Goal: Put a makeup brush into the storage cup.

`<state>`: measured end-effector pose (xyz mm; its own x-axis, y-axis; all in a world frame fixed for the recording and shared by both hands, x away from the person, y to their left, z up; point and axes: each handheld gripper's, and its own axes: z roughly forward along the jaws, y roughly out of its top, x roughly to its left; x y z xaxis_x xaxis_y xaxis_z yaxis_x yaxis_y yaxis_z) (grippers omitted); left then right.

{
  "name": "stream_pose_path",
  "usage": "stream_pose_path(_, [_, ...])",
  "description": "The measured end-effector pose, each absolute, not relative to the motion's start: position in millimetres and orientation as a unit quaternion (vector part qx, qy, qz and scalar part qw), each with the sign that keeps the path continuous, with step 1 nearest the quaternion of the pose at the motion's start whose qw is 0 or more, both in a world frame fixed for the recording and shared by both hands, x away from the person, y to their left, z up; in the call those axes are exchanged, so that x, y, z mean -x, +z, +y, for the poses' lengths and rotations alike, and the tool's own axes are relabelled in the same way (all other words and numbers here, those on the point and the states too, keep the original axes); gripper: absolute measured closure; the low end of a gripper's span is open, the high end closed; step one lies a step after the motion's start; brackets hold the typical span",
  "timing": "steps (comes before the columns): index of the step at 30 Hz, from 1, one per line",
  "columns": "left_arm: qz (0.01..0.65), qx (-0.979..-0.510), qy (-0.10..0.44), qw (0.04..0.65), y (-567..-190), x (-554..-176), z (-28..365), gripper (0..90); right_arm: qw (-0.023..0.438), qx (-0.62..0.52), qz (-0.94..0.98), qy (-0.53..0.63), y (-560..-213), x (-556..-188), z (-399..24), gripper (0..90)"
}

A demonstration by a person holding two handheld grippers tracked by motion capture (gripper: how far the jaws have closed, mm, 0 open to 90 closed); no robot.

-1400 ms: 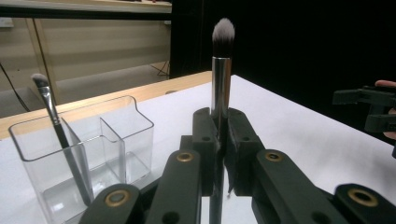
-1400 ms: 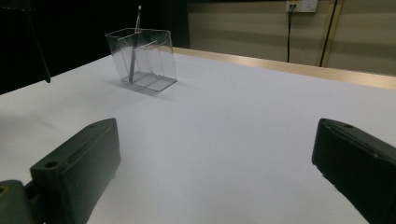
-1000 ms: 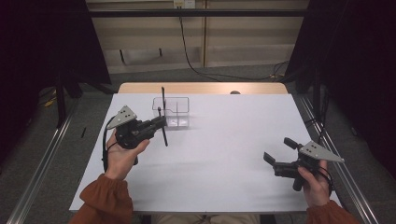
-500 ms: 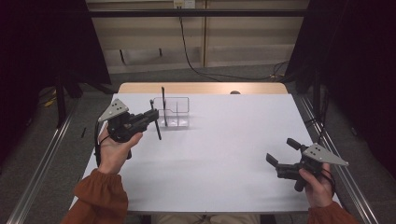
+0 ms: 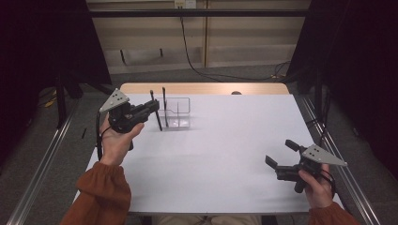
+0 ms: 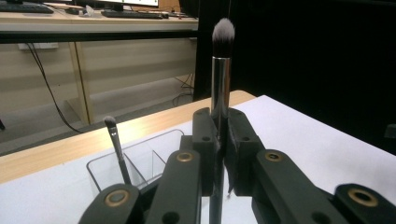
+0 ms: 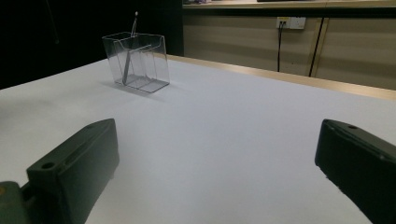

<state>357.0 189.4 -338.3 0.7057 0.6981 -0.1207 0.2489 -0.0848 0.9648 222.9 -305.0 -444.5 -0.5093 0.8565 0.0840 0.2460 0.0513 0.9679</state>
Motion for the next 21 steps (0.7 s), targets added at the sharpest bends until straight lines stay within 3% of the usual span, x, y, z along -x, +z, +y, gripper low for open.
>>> stream_pose_path(21, [0.356, -0.704, 0.218, 0.575, -324.5, -395.4, 176.7, 84.0, 0.272, -0.409, 0.670, 0.557, -444.1, -223.1, -305.3, 0.0])
